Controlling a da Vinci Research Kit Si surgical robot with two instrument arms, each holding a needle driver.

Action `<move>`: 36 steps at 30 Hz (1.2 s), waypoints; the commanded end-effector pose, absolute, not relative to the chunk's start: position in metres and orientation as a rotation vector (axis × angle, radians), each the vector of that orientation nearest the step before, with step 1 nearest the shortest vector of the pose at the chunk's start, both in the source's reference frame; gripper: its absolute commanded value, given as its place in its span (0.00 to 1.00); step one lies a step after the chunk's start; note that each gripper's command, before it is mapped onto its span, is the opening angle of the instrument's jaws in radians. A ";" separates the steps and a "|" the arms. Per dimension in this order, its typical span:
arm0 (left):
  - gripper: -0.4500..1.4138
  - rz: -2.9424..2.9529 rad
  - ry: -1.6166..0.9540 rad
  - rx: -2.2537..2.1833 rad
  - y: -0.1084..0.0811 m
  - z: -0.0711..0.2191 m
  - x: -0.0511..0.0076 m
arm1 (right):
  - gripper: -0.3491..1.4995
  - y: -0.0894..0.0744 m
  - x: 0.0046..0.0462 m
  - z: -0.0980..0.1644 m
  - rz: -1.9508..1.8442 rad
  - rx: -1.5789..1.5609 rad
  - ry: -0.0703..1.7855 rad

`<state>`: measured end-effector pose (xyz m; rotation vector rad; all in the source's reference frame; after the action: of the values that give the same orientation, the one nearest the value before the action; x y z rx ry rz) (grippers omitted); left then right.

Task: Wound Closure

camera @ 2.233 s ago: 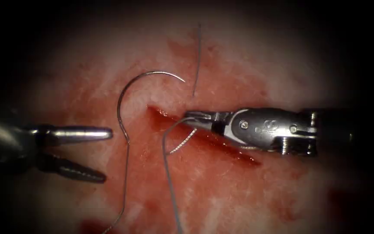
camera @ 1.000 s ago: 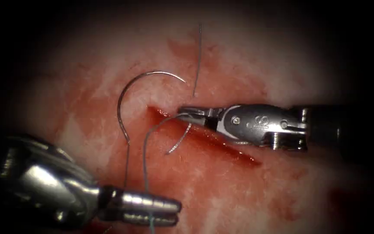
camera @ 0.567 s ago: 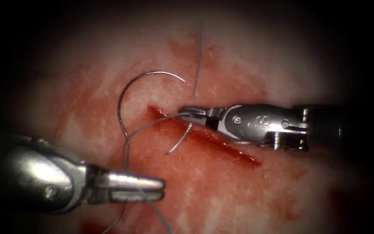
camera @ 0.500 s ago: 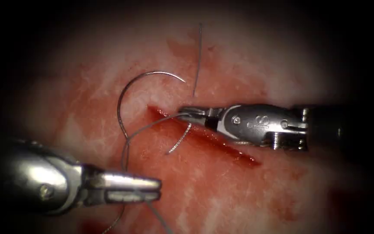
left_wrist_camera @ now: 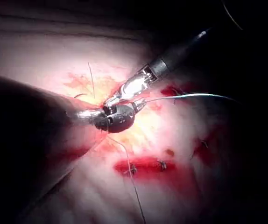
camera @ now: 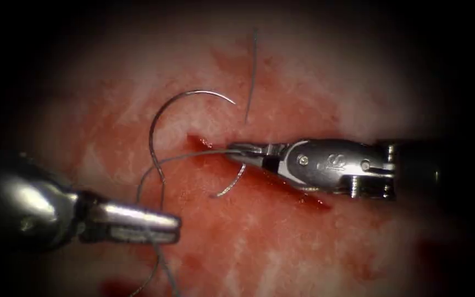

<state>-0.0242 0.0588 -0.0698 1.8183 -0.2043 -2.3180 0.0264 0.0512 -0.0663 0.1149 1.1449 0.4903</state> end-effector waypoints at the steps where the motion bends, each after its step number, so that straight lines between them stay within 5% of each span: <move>1: 0.05 -2.264 -0.251 1.787 0.059 -0.069 -0.0236 | 0.00 0.050 0.0269 -0.067 0.487 0.122 1.153; 10: 0.05 -2.241 -0.370 1.675 0.060 -0.066 -0.0179 | 0.00 0.049 0.0255 -0.071 0.497 0.147 1.181; 12: 0.05 -2.239 -0.376 1.633 0.060 -0.065 -0.0172 | 0.25 0.049 0.0255 -0.072 0.497 0.130 1.208; 13: 0.05 -2.243 -0.376 1.622 0.060 -0.065 -0.0172 | 0.58 0.049 0.0255 -0.072 0.502 0.119 1.225; 14: 0.05 -2.249 -0.382 1.616 0.060 -0.065 -0.0173 | 0.76 0.049 0.0255 -0.072 0.511 0.113 1.240; 18: 0.05 -2.228 -0.394 1.563 0.060 -0.064 -0.0183 | 0.99 0.050 0.0258 -0.073 0.544 0.104 1.271; 23: 0.05 -2.199 -0.404 1.507 0.059 -0.064 -0.0185 | 0.98 0.053 0.0242 -0.075 0.568 0.126 1.293; 26: 0.05 -2.196 -0.416 1.481 0.059 -0.064 -0.0186 | 0.73 0.055 0.0230 -0.076 0.572 0.144 1.327; 28: 0.05 -2.196 -0.422 1.475 0.059 -0.064 -0.0187 | 0.10 0.056 0.0227 -0.076 0.584 0.146 1.326; 29: 0.05 -2.190 -0.432 1.467 0.059 -0.064 -0.0188 | 0.00 0.056 0.0227 -0.075 0.587 0.143 1.323; 36: 0.05 -2.192 -0.470 1.437 0.059 -0.064 -0.0218 | 0.00 0.056 0.0259 -0.069 0.544 0.101 1.273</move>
<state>-0.0215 0.0597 -0.0642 1.4345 -0.4748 -2.1951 0.0251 0.0560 -0.0694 0.0975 1.2717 0.5436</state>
